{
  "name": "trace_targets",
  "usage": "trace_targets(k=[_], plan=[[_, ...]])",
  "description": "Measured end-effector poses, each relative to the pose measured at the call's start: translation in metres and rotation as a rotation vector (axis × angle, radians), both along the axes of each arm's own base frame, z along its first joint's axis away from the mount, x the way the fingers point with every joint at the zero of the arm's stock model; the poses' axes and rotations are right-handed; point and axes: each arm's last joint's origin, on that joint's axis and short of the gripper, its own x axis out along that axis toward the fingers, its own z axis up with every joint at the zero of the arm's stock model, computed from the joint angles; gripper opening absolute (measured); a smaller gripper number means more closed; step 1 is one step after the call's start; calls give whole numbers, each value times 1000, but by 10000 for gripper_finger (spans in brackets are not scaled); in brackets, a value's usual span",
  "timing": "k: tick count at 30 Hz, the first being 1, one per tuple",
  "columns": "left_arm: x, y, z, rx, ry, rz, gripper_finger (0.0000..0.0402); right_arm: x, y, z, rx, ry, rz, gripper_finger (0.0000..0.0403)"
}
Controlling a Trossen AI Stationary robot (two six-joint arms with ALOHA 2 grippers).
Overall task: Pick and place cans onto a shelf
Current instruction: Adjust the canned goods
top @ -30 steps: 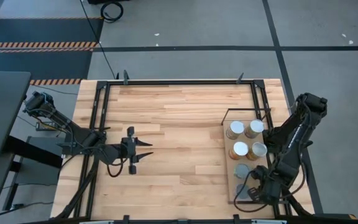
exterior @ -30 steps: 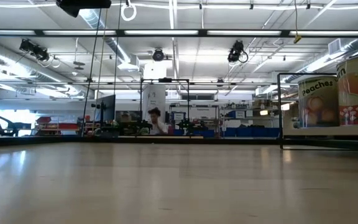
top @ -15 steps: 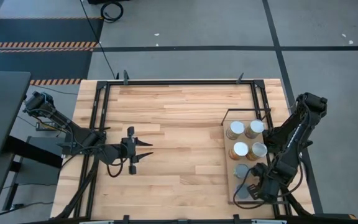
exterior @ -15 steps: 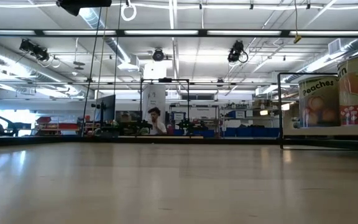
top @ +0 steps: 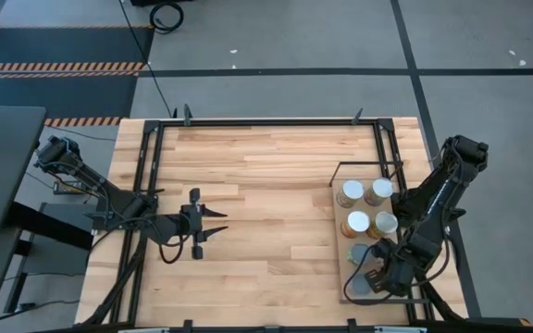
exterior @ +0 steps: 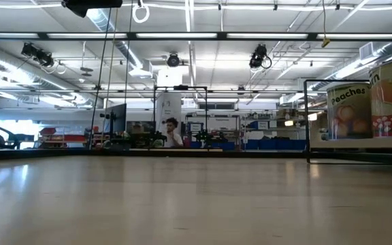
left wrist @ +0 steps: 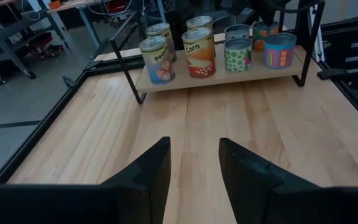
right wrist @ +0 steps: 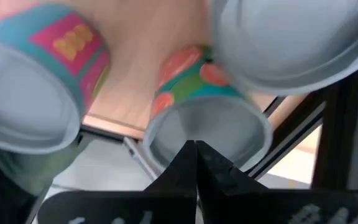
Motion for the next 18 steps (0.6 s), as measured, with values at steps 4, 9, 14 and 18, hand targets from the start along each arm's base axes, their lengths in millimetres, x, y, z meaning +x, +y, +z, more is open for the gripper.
trace_targets(k=[4, 9, 14, 18], plan=[[0, 0, 0, 2, 0, -1, 142, 2, 3, 0, 27, -17, -1, 2], [0, 0, 0, 2, 1, -1, 142, 1, 2, -10, 13, -4, -9, 2], [0, 0, 0, 3, 2, -1, 142, 2, 5, -12, 61, -10, -9, 2], [0, 0, 0, 4, 3, -1, 142, 2, 5, -12, 67, -6, -8, 2]])
